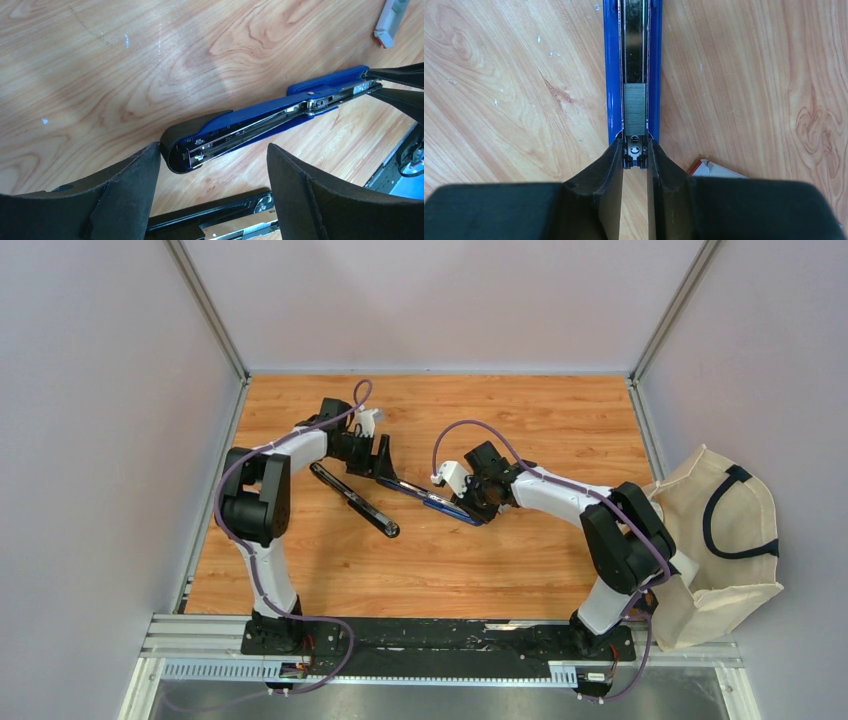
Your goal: Load the staples into the stapler
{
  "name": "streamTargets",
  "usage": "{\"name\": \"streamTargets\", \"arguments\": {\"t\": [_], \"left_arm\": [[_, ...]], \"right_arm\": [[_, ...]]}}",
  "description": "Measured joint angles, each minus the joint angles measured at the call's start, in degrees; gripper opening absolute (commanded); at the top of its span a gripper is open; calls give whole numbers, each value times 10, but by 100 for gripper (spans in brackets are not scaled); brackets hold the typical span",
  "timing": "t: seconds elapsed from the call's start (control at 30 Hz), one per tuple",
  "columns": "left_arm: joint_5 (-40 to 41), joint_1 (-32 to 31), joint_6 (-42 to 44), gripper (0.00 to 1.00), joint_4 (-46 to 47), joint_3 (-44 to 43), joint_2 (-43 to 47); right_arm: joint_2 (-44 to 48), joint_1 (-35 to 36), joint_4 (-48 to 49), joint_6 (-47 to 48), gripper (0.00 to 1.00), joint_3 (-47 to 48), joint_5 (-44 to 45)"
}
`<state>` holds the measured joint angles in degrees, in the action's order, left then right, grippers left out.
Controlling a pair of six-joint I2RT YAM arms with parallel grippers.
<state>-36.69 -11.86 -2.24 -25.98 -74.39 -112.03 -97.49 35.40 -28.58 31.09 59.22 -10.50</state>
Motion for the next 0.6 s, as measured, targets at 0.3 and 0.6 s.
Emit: {"name": "streamTargets", "arguments": {"t": [0.3,0.6], "left_arm": [[-36,3,-14,84,87,48,80],[-89,3,-32,85,148,67,112]], "right_arm": [[0,0,-3,-7,12,1,9],[0,0,-3,-11,12,1,11]]}}
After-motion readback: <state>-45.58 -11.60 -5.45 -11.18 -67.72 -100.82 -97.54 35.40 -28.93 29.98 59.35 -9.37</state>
